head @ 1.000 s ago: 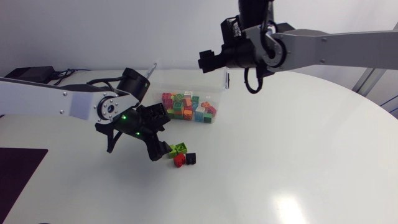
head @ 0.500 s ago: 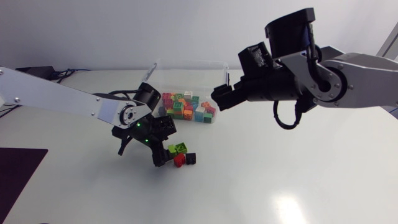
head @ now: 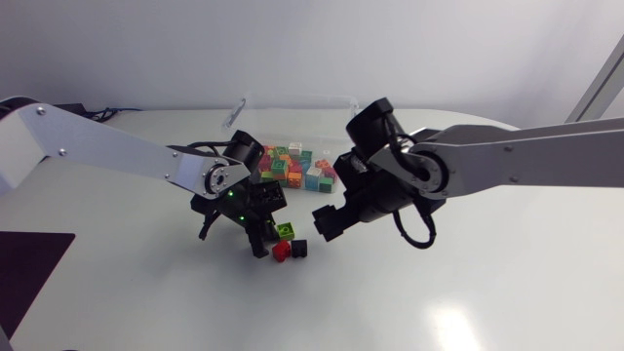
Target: Place the duplo bricks in the container
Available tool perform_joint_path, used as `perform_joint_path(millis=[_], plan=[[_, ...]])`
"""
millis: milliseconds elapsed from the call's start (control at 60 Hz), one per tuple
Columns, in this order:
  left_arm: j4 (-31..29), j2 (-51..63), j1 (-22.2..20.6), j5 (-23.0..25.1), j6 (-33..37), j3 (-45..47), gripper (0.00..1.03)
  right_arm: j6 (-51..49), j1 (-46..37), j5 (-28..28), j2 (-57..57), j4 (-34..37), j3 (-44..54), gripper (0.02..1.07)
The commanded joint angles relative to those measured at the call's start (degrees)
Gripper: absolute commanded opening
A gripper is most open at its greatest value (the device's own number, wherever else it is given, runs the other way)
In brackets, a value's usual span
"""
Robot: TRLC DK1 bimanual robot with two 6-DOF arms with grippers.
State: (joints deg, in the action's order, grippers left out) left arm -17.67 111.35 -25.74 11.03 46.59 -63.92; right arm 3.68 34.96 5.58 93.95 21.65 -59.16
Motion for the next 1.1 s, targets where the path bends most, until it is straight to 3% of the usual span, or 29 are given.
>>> perform_joint_path(millis=[0,567,933,1083], plan=[[-1.05,0.18,0.25,-0.04,0.96,-0.06,0.27,2.82,1.78,0.13,3.17,2.26,-3.25,1.0],[-2.1,-20.21,9.04,0.4,-0.62,7.85,0.27,8.27,6.52,-2.24,23.03,18.25,-22.93,1.02],[-2.1,-28.56,9.56,0.93,-1.32,11.71,0.27,9.5,6.35,-3.04,28.04,22.03,-27.94,1.01],[-1.93,-30.4,9.74,1.28,-2.38,10.92,0.27,10.2,6.0,-3.48,28.66,22.12,-28.21,0.96]])
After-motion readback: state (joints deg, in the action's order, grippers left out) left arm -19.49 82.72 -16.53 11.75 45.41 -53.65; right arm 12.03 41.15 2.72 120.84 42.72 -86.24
